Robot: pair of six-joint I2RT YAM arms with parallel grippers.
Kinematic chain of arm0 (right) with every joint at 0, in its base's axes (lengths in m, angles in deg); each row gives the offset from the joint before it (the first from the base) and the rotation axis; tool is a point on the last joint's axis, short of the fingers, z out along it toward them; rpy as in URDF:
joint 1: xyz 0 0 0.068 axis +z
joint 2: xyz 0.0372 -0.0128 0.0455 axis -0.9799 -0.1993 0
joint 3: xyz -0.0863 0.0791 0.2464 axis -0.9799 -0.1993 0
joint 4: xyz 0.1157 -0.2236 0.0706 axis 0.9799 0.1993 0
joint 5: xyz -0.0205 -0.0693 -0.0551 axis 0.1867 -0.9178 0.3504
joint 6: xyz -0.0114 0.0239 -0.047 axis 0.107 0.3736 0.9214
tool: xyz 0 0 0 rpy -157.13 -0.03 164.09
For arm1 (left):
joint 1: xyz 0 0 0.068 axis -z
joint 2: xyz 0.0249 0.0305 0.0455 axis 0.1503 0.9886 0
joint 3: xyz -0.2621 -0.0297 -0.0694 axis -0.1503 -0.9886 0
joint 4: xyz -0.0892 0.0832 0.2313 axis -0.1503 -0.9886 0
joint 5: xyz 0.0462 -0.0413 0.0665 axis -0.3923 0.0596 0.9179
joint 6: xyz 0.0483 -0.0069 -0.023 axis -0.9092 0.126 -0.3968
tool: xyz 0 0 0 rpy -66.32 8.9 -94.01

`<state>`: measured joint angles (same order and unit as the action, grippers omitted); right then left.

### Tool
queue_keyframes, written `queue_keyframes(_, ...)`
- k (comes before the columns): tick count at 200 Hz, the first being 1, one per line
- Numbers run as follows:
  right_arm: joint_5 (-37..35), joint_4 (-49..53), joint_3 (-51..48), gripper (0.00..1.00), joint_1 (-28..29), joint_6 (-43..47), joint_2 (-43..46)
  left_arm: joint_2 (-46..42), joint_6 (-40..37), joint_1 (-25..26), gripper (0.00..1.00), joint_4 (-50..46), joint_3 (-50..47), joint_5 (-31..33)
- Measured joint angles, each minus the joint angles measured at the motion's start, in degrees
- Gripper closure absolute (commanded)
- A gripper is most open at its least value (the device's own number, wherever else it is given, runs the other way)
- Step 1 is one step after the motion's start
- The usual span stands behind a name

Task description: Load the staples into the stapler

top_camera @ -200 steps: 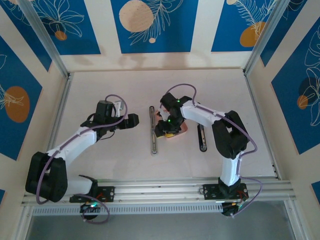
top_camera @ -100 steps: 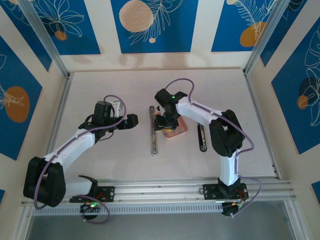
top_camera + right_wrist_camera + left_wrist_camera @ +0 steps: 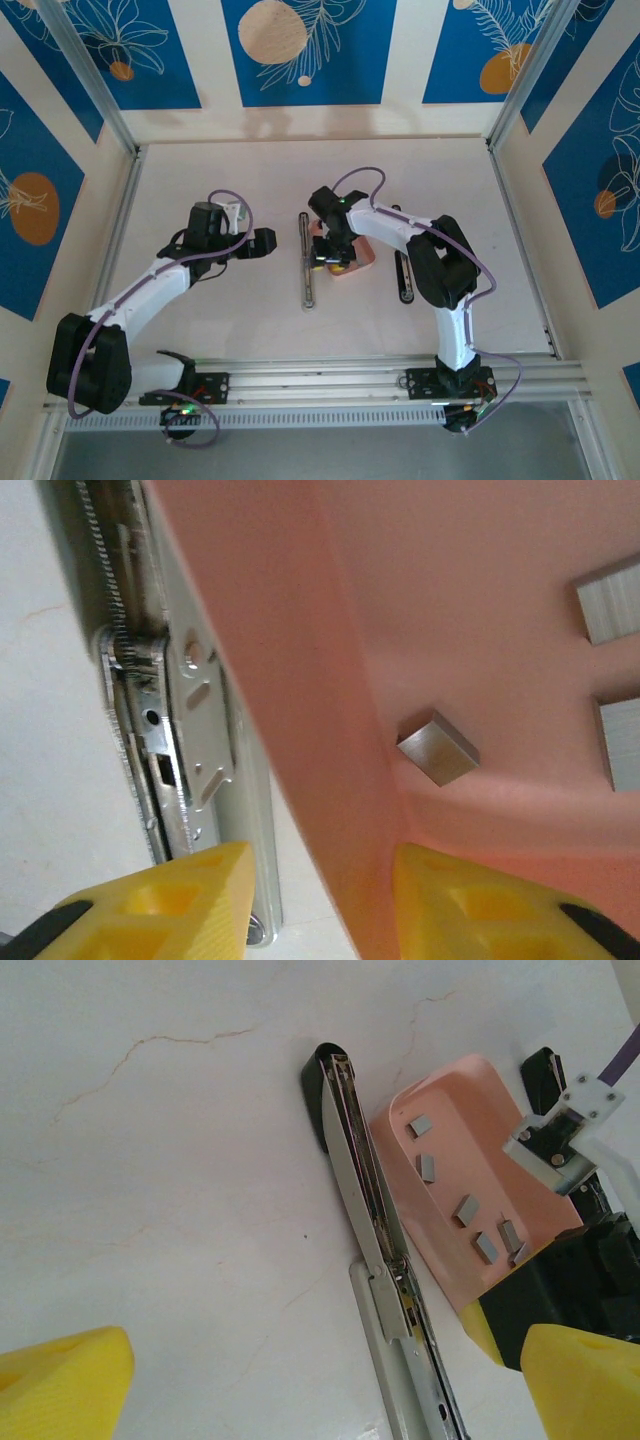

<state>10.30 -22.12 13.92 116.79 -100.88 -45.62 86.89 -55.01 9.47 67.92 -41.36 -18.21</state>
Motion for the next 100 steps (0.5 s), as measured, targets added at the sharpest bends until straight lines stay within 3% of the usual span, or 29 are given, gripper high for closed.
queue_keyframes(100, 1.3, -5.0, -4.8, 0.78, -1.1, -4.7, 1.1, 0.2, 0.0, 0.0, 0.01, 0.7, 0.0, 0.0)
